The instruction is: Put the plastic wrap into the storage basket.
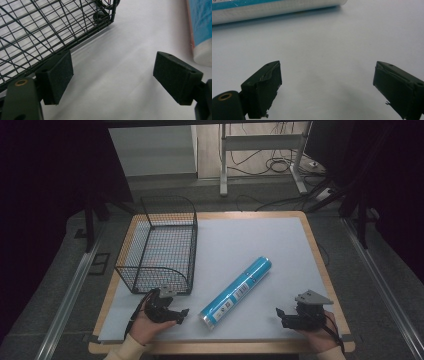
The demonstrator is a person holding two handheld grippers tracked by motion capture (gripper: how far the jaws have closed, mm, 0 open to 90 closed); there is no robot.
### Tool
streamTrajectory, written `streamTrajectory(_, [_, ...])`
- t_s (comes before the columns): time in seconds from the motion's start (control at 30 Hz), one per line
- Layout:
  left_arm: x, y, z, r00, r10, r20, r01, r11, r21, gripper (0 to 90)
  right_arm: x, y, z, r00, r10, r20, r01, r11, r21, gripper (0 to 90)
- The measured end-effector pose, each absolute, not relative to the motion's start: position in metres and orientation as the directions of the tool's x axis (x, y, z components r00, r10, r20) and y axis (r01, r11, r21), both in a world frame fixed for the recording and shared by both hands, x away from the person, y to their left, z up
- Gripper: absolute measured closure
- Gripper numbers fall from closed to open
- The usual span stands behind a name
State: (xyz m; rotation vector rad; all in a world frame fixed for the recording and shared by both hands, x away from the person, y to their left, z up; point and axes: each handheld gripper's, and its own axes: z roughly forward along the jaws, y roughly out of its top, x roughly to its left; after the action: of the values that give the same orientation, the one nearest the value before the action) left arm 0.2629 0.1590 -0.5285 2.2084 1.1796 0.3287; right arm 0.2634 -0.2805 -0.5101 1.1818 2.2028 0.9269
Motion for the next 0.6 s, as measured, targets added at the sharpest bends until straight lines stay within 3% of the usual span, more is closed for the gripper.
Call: streamTrajectory(0.6, [0.2632, 0.1561, -0.5246, 0.575, 0.816, -0.063, 0.663, -0.420, 0.620, 16.1, 0.2632, -0.2811, -0.5088, -0.522, 0.847, -0.102, 0.524, 0.413, 0.745, 8.2])
